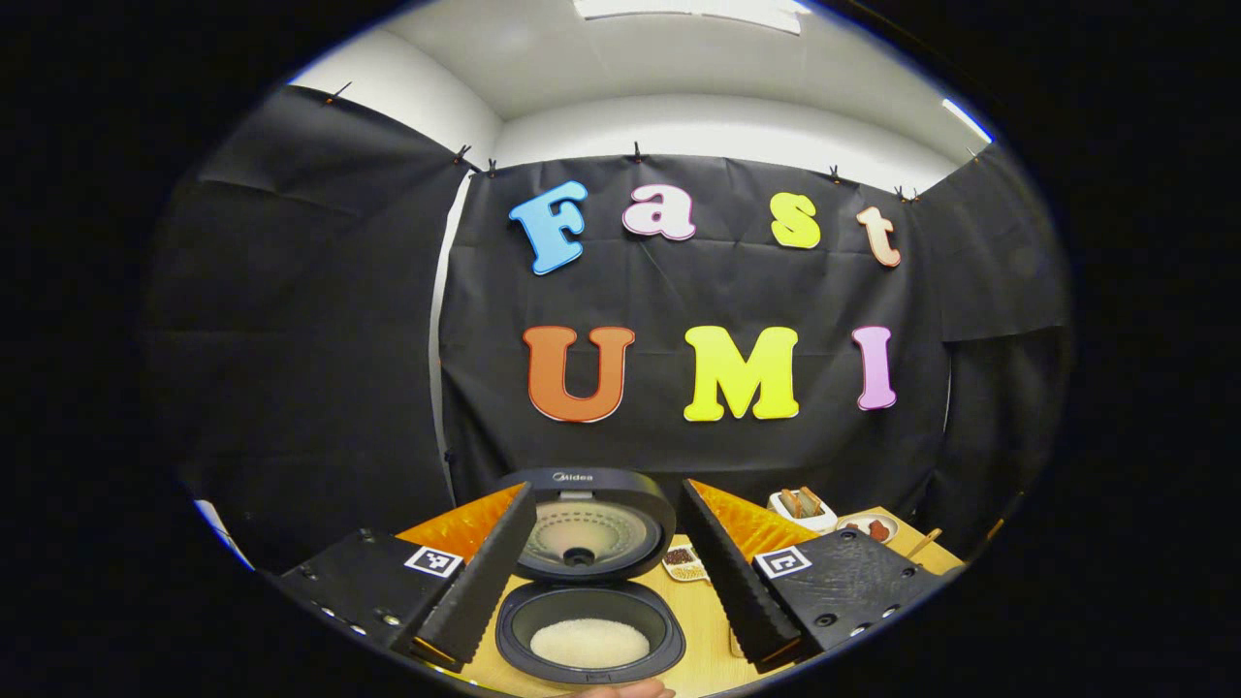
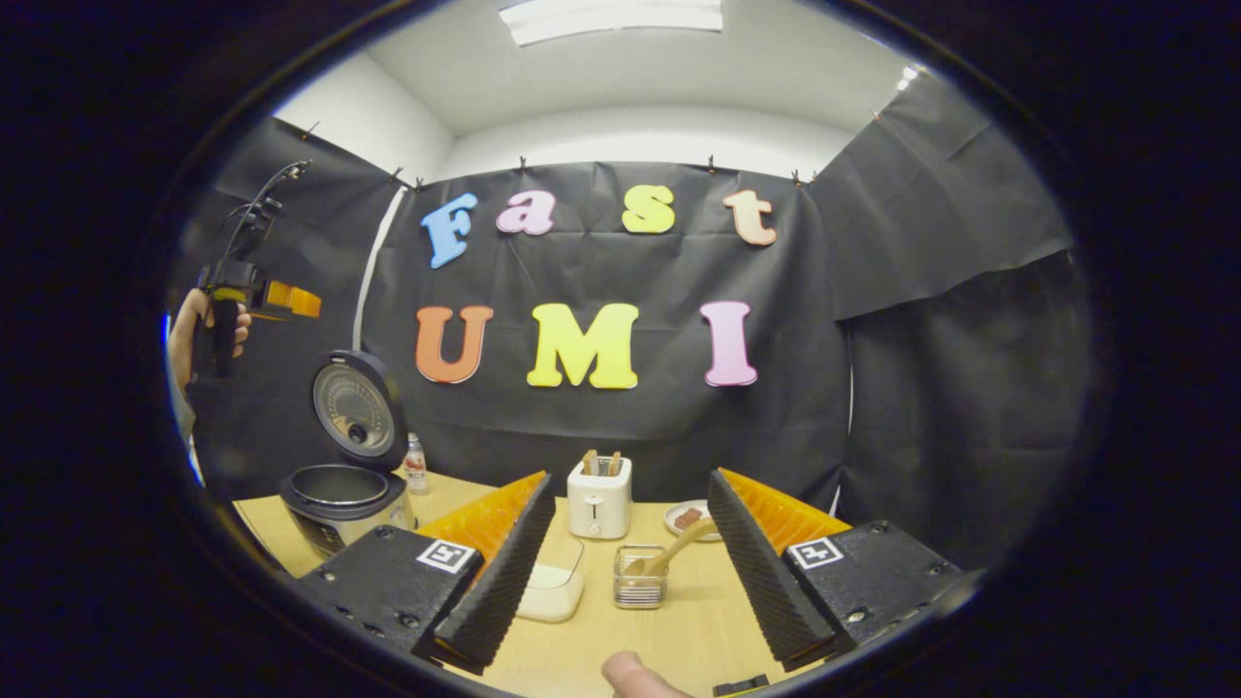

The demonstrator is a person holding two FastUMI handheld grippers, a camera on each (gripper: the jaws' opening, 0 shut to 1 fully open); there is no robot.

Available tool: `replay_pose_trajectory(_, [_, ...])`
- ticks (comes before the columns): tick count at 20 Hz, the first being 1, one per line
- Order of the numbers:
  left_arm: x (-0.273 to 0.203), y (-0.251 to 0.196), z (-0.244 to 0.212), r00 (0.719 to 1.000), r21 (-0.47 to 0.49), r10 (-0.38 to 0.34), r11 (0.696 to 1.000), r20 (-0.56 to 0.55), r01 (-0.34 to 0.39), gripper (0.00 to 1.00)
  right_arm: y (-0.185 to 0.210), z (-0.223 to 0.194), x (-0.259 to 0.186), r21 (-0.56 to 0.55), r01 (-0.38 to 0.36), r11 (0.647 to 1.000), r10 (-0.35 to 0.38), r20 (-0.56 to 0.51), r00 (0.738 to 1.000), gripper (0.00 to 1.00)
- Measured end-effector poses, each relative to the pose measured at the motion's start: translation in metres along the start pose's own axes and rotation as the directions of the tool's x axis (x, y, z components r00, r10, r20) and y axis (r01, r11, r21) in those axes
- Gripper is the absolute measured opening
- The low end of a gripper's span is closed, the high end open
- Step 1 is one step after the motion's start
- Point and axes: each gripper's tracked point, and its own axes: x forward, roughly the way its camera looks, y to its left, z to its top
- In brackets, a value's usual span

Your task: Close the left gripper, press the button to open the rice cooker; take a wooden spoon from the chopstick holder with the right hand, scoop a spoonful of rice and pour it into the rice cooker, then put the wooden spoon back into the chopstick holder.

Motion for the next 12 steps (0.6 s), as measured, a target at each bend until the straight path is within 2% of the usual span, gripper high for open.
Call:
replay_pose_trajectory(3, [0.034,0.012,-0.002,0.999,0.05,0.045,0.998,-0.015,-0.044,0.94,-0.003,0.001,0.004,0.012,0.004,1.0,-0.004,0.024,1.0,1.0])
replay_pose_trajectory(5, [0.062,0.01,-0.011,0.998,0.076,0.049,0.996,-0.032,-0.046,0.95,0.0,-0.002,0.009,0.02,-0.01,1.0,0.009,0.028,1.0,1.0])
replay_pose_trajectory(8, [0.105,0.019,-0.029,0.995,0.07,0.074,0.995,-0.073,-0.069,0.95,0.003,-0.007,0.014,0.021,-0.038,0.999,0.037,0.028,0.999,1.0])
replay_pose_trajectory(12, [0.145,0.038,-0.048,0.986,0.044,0.108,0.994,-0.126,-0.103,0.96,-0.001,-0.014,0.018,0.031,-0.035,0.999,0.034,0.022,0.999,1.0])
